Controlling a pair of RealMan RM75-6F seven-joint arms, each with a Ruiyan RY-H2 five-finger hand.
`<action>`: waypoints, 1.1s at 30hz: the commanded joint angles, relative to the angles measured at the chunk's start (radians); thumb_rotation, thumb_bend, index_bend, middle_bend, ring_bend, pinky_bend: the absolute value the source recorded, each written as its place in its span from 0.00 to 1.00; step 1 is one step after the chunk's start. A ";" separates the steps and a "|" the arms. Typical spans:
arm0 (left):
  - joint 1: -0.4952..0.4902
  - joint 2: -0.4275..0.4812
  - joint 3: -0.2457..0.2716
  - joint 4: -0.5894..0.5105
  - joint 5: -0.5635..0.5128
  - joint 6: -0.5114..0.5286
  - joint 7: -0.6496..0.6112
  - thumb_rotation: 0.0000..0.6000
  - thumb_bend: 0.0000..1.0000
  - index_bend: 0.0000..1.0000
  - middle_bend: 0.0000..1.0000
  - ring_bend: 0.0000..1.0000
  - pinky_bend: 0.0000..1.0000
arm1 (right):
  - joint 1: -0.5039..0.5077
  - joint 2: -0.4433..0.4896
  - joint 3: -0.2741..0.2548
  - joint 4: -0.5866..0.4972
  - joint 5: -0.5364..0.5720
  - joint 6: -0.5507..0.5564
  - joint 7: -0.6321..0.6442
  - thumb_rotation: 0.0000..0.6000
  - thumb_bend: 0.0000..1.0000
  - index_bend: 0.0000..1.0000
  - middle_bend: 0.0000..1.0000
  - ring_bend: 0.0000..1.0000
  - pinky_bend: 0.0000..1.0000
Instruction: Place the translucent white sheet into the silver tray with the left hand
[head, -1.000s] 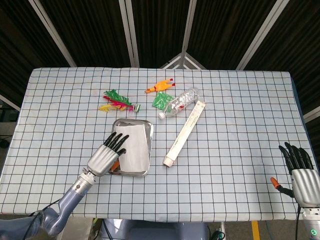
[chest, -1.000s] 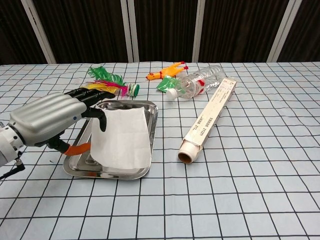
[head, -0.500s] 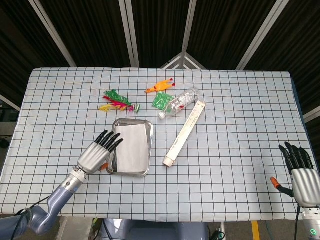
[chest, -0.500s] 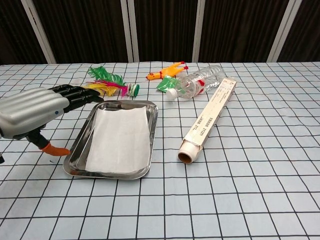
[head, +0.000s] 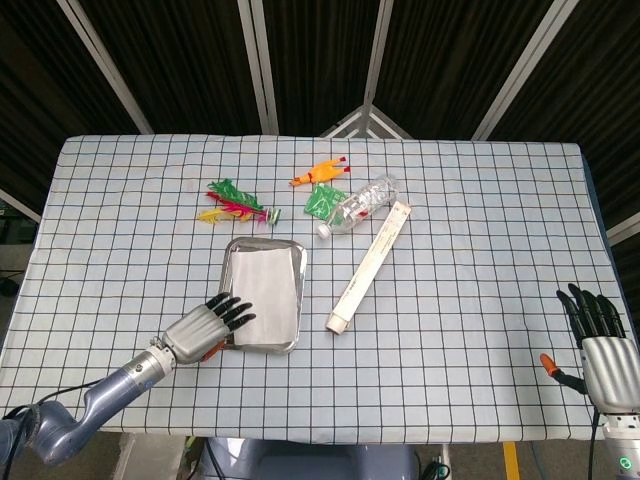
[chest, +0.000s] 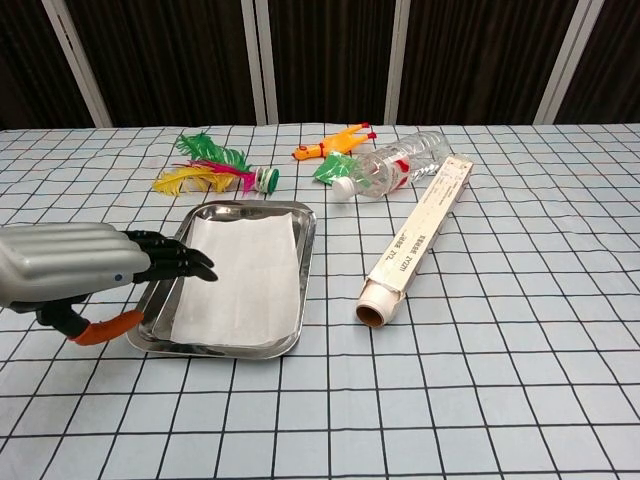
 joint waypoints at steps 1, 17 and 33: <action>-0.021 -0.009 -0.006 -0.031 -0.028 -0.032 0.047 1.00 0.66 0.00 0.00 0.00 0.00 | 0.000 0.000 0.000 0.000 0.000 -0.001 0.000 1.00 0.29 0.00 0.00 0.00 0.04; -0.068 -0.064 -0.023 -0.068 -0.175 -0.100 0.246 1.00 0.66 0.00 0.00 0.00 0.00 | -0.002 0.003 0.000 0.004 -0.004 0.005 0.013 1.00 0.29 0.00 0.00 0.00 0.04; -0.086 -0.086 0.006 -0.060 -0.264 -0.103 0.331 1.00 0.66 0.00 0.00 0.00 0.00 | -0.002 0.004 0.000 0.002 -0.003 0.004 0.015 1.00 0.29 0.00 0.00 0.00 0.04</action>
